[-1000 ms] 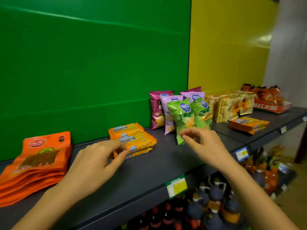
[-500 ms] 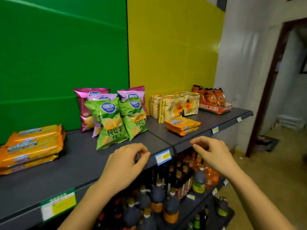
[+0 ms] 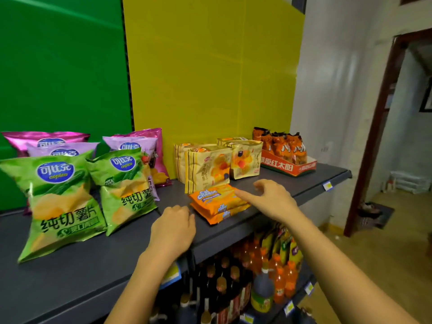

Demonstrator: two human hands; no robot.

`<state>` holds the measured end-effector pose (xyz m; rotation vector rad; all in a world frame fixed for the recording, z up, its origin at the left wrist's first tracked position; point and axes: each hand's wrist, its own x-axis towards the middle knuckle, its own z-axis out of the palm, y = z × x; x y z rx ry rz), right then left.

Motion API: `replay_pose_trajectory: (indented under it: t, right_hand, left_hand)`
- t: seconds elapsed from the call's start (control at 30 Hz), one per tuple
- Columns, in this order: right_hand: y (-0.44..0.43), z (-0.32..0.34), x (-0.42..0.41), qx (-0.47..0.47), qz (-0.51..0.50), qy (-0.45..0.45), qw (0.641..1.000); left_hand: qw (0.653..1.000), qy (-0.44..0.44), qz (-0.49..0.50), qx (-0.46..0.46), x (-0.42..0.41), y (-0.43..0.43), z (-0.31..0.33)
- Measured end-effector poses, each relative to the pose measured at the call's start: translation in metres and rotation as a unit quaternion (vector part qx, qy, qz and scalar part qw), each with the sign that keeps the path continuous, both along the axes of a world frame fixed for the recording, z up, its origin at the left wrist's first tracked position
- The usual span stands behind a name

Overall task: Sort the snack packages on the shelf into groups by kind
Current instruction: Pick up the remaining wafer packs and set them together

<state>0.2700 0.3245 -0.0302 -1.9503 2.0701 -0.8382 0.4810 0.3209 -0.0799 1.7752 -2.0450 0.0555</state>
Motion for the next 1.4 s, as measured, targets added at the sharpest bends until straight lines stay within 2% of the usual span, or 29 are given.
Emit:
replay_pose_trajectory:
  t: [0.1, 0.23, 0.4, 0.47, 0.5, 0.53, 0.57, 0.6, 0.67, 0.8, 0.83, 0.9, 0.93, 1.0, 1.07, 1.2, 1.4]
  right_hand:
    - [-0.042, 0.005, 0.004, 0.069, 0.004, 0.041, 0.997]
    - [-0.087, -0.002, 0.006, 0.183, 0.070, 0.051, 0.979]
    - [-0.123, -0.012, -0.017, 0.210, 0.129, -0.038, 0.968]
    - [-0.131, -0.014, -0.027, 0.208, 0.139, -0.091, 0.964]
    - [-0.135, -0.016, -0.031, 0.208, 0.150, -0.123, 0.959]
    - [-0.137, -0.016, -0.036, 0.212, 0.160, -0.146, 0.953]
    - [-0.141, -0.019, -0.040, 0.221, 0.170, -0.167, 0.946]
    - [-0.142, -0.020, -0.044, 0.230, 0.181, -0.189, 0.937]
    - [-0.143, -0.022, -0.051, 0.254, 0.194, -0.238, 0.917]
    - [-0.146, -0.027, -0.063, 0.284, 0.211, -0.322, 0.878]
    - [-0.146, -0.028, -0.066, 0.286, 0.218, -0.336, 0.870]
    - [-0.146, -0.027, -0.070, 0.280, 0.234, -0.358, 0.860]
    - [-0.145, -0.027, -0.071, 0.269, 0.241, -0.366, 0.857]
    - [-0.145, -0.025, -0.075, 0.238, 0.254, -0.383, 0.856]
    - [-0.146, -0.023, -0.077, 0.205, 0.271, -0.405, 0.849]
    - [-0.146, -0.014, -0.064, 0.179, 0.312, -0.468, 0.807]
    - [-0.129, -0.008, 0.006, 0.201, 0.384, -0.487, 0.758]
  left_hand:
    - [0.998, -0.027, 0.025, 0.044, -0.011, -0.019, -0.008]
    - [0.996, -0.053, 0.035, 0.064, -0.015, -0.030, -0.013]
    - [0.999, 0.022, 0.012, 0.044, -0.015, -0.042, -0.017]
    - [0.996, 0.087, -0.030, 0.014, -0.020, -0.043, -0.011]
    - [0.993, 0.107, -0.025, 0.048, -0.024, -0.039, -0.004]
    - [0.998, 0.062, -0.022, 0.026, -0.025, -0.042, -0.002]
    - [0.993, 0.069, 0.000, 0.101, -0.032, -0.040, 0.003]
    - [0.992, 0.079, 0.013, 0.100, -0.038, -0.045, -0.002]
    - [0.976, 0.155, 0.088, 0.128, -0.044, -0.054, -0.009]
    - [0.912, 0.381, 0.103, 0.110, -0.065, -0.059, -0.001]
    - [0.881, 0.449, 0.097, 0.117, -0.069, -0.060, 0.000]
    - [0.795, 0.589, 0.077, 0.124, -0.078, -0.060, 0.006]
    - [0.760, 0.635, 0.073, 0.116, -0.081, -0.058, 0.008]
    - [0.738, 0.666, 0.087, 0.063, -0.082, -0.054, 0.011]
    - [0.734, 0.672, 0.098, -0.011, -0.076, -0.044, 0.013]
    - [0.725, 0.657, 0.126, -0.164, -0.045, -0.002, 0.021]
    - [0.702, 0.607, 0.221, -0.300, 0.025, 0.090, 0.011]
